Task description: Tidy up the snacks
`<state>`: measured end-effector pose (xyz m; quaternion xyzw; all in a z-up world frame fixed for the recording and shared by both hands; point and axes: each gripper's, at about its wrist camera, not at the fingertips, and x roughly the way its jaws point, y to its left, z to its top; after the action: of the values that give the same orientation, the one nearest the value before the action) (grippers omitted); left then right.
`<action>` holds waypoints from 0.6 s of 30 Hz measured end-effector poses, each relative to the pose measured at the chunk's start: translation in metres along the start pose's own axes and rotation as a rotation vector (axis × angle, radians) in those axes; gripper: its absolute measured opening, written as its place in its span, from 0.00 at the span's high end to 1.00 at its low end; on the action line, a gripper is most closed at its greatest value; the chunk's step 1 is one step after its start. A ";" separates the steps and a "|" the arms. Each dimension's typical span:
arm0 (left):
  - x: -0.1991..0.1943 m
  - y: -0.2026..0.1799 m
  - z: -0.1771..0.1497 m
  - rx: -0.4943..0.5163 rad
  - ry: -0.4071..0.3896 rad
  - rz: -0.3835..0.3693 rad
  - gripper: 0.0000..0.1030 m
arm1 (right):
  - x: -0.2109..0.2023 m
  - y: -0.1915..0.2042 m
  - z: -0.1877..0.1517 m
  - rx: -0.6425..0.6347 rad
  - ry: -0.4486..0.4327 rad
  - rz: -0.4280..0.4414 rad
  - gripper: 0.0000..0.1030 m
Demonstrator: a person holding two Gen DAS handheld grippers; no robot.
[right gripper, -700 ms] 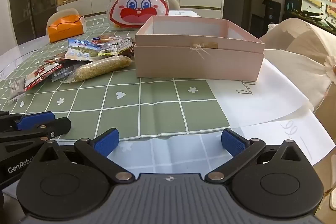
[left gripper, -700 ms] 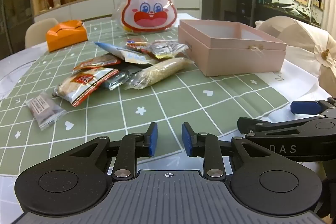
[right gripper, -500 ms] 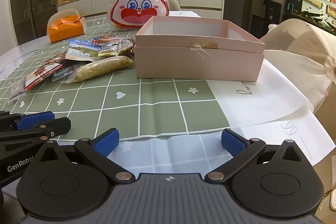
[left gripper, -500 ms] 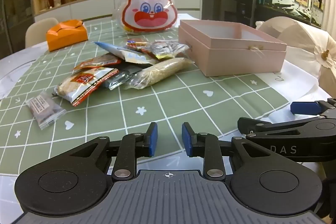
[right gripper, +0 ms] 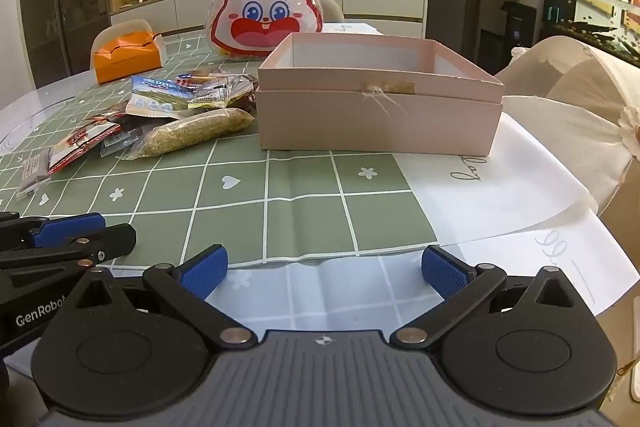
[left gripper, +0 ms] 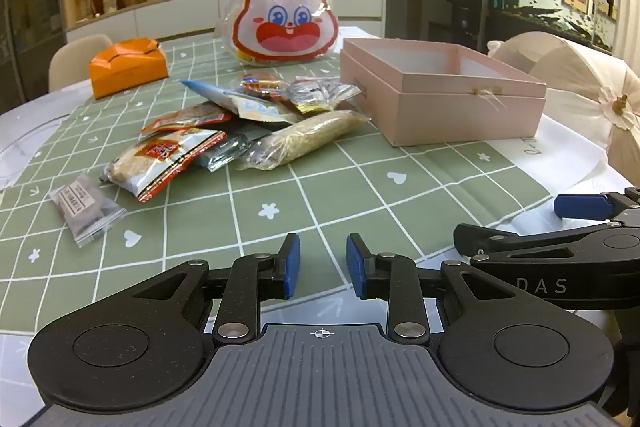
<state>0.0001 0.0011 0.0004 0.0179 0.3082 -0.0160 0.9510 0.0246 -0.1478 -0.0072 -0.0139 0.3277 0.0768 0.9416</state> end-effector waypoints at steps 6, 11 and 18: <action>0.000 0.000 0.000 -0.001 0.000 -0.001 0.70 | 0.000 0.000 0.000 0.000 -0.001 0.000 0.00; -0.001 0.000 0.002 -0.002 -0.001 -0.002 0.70 | 0.000 0.000 0.000 0.001 -0.003 0.001 0.00; -0.001 0.000 0.002 -0.003 -0.001 -0.002 0.70 | 0.000 0.000 0.000 0.001 -0.004 0.001 0.00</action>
<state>0.0002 0.0009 0.0023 0.0160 0.3077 -0.0167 0.9512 0.0242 -0.1477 -0.0074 -0.0131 0.3260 0.0768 0.9421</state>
